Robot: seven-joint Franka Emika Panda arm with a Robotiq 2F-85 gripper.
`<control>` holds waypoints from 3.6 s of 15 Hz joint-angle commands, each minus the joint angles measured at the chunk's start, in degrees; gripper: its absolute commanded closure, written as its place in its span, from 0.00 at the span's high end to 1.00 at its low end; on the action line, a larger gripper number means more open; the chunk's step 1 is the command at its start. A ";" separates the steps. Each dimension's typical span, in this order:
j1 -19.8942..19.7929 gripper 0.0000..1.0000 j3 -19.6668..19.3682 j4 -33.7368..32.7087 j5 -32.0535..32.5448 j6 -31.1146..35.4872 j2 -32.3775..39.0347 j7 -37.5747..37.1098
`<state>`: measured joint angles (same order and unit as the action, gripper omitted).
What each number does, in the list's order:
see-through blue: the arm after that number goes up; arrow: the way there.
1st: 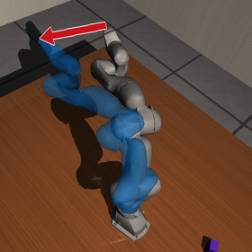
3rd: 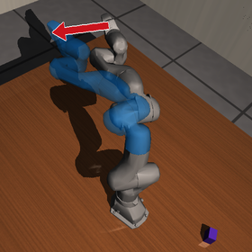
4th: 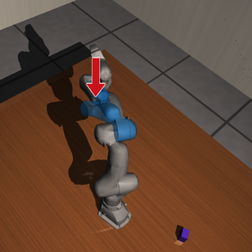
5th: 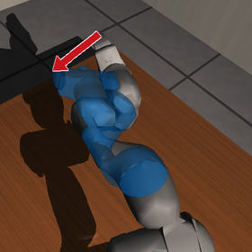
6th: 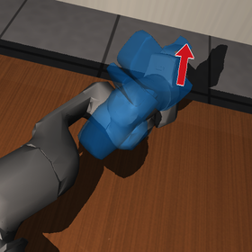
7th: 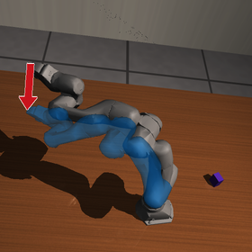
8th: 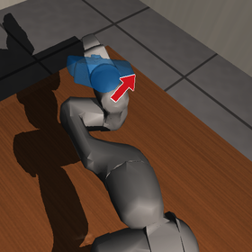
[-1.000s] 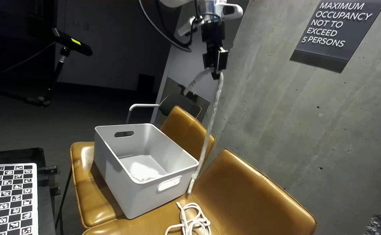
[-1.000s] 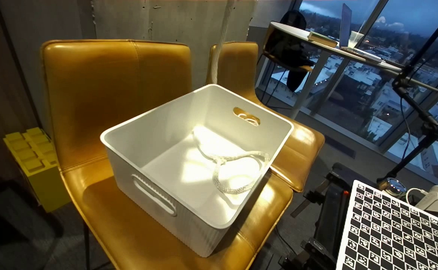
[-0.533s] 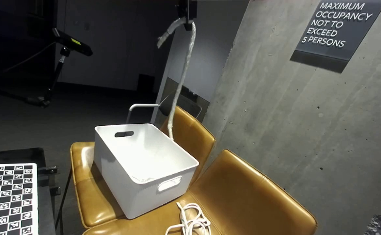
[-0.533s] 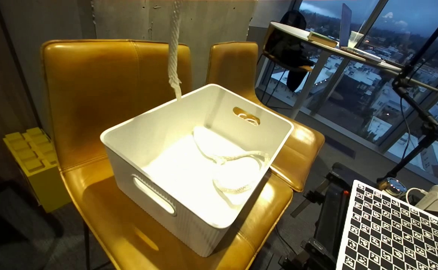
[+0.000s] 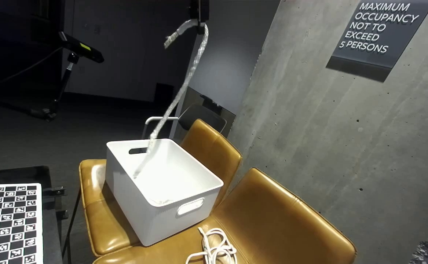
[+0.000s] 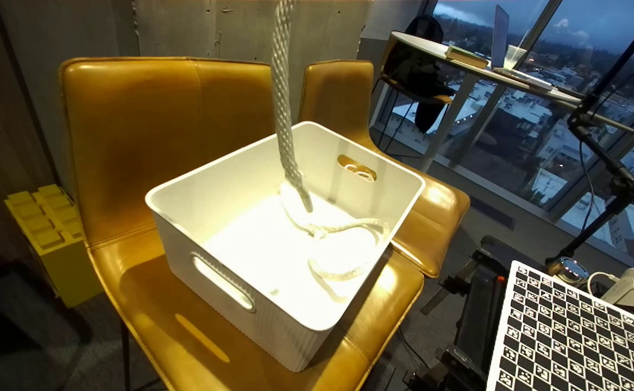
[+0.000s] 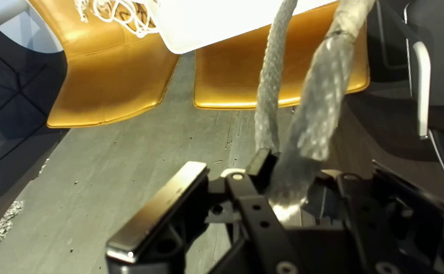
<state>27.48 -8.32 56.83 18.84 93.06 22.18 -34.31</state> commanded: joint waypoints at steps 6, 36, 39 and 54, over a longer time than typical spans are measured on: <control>-1.36 0.32 -0.87 13.58 0.39 1.77 -0.87 -0.72; -30.11 1.00 -7.64 53.72 -7.37 57.31 11.40 4.85; -28.71 1.00 -7.57 50.84 -10.08 57.34 15.94 4.29; -26.82 1.00 -7.04 32.62 -17.11 47.58 31.61 2.79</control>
<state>0.67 -15.65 92.59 3.22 142.14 50.84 -30.70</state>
